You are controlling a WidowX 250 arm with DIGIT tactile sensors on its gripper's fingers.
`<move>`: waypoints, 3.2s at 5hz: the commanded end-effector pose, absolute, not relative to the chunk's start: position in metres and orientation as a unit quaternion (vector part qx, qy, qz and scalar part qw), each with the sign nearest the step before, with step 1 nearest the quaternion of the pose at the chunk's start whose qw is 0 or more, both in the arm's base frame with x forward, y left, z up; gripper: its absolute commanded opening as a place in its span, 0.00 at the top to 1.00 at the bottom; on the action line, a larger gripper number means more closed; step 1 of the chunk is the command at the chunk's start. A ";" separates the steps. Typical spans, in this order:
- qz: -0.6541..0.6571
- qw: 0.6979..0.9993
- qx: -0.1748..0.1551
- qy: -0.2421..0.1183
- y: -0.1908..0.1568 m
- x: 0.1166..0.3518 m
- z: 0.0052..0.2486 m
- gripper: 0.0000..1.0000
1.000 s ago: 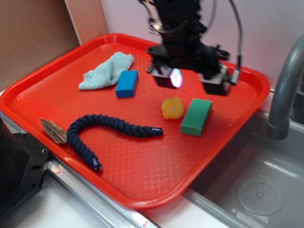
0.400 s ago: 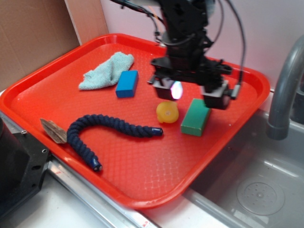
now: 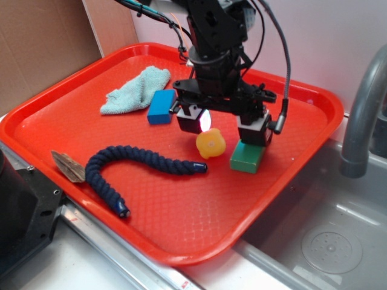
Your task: Grab the green block.
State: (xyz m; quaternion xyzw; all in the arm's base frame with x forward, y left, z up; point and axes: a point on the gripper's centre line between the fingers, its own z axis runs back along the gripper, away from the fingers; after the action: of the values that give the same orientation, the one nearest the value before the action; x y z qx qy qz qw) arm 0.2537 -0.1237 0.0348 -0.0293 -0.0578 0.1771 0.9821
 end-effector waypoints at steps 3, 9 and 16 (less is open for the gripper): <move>0.138 0.988 -0.051 -0.053 -0.145 0.284 0.031 0.00; 0.321 0.941 -0.012 -0.106 -0.087 0.265 0.091 0.00; 0.335 0.940 -0.059 -0.037 -0.084 0.271 0.068 1.00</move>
State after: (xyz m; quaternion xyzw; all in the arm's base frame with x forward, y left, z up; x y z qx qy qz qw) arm 0.2573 -0.0852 0.0454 -0.0398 -0.0074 0.3231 0.9455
